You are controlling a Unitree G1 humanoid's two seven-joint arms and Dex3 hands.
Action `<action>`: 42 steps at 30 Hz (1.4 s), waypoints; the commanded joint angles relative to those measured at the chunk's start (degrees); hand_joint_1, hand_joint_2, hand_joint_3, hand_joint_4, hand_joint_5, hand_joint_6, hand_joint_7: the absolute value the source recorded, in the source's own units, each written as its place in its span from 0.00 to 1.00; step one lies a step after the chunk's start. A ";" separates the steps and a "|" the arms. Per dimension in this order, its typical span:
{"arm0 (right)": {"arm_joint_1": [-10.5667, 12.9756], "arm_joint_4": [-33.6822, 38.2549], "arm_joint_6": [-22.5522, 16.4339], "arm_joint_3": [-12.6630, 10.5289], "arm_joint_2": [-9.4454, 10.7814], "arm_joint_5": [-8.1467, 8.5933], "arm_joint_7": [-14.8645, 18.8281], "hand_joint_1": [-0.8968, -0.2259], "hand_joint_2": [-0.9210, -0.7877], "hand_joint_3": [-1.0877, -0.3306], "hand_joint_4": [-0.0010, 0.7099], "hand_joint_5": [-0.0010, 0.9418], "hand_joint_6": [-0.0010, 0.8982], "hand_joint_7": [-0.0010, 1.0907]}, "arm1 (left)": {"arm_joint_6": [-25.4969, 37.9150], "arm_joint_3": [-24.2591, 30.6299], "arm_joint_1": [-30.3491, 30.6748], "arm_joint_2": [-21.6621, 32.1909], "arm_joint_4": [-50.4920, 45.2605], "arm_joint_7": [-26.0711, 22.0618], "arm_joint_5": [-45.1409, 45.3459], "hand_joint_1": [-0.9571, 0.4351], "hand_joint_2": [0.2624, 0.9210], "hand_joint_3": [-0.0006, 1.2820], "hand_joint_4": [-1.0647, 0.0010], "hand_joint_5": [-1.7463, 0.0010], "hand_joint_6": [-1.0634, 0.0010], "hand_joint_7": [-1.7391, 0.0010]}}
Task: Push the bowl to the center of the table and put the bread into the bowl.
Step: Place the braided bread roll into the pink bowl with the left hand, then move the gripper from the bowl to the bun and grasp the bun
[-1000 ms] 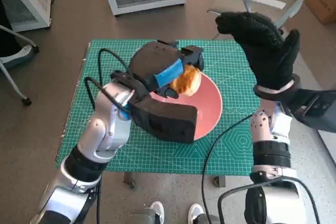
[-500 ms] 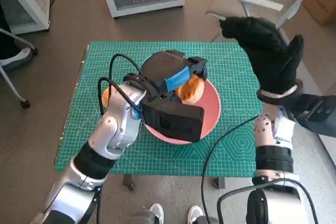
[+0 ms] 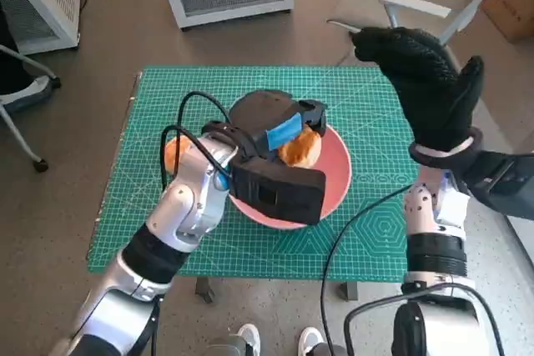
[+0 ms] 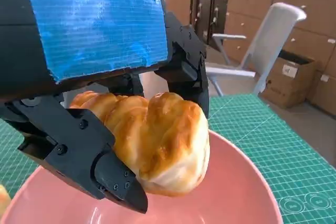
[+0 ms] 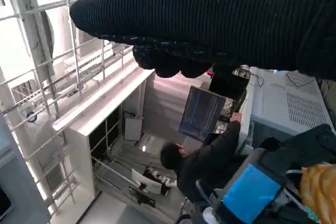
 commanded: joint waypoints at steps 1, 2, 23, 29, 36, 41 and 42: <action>1.37 0.00 0.69 0.20 -0.38 -0.35 -0.26 0.36 0.00 0.46 0.31 0.00 0.07 0.48 | 2.08 1.53 -0.48 -1.22 0.15 -1.56 -2.86 0.68 0.96 0.13 0.52 0.32 0.57 0.37; 1.32 0.11 0.67 0.19 -0.40 -0.36 -0.21 0.36 0.00 0.46 0.31 0.00 0.08 0.48 | 2.86 1.87 -0.30 -1.43 -0.04 -2.35 -3.69 0.66 0.93 0.12 0.59 0.51 0.62 0.51; 0.24 1.81 0.41 0.38 -0.44 -0.39 0.70 0.37 0.00 0.46 0.30 0.00 0.06 0.46 | 5.24 1.37 0.63 1.59 -3.78 -6.67 -6.57 0.34 0.83 0.00 0.99 1.00 0.80 0.96; -0.11 2.26 0.36 0.38 -0.39 -0.30 1.04 0.36 0.00 0.46 0.30 0.00 0.05 0.46 | 4.45 1.19 0.78 2.82 -4.37 -6.77 -6.28 0.29 0.84 0.00 1.00 1.00 0.81 0.97; -0.40 2.63 0.38 0.37 -0.25 -0.19 1.25 0.36 0.00 0.45 0.29 0.00 0.05 0.47 | 3.76 1.16 1.37 4.09 -5.71 -6.65 -6.00 0.26 0.84 0.01 1.00 1.00 0.82 0.98; -0.59 2.99 0.24 0.40 0.08 -0.09 1.43 0.37 0.00 0.45 0.29 0.00 0.05 0.47 | 3.54 1.79 2.48 5.86 -8.73 -7.13 -5.90 0.25 0.85 0.01 1.00 1.00 0.82 0.98; -0.65 3.14 0.19 0.38 0.12 -0.05 1.51 0.37 0.00 0.45 0.29 0.00 0.05 0.47 | 3.75 1.92 2.67 6.20 -9.38 -7.32 -5.84 0.24 0.85 0.01 1.00 1.00 0.82 0.98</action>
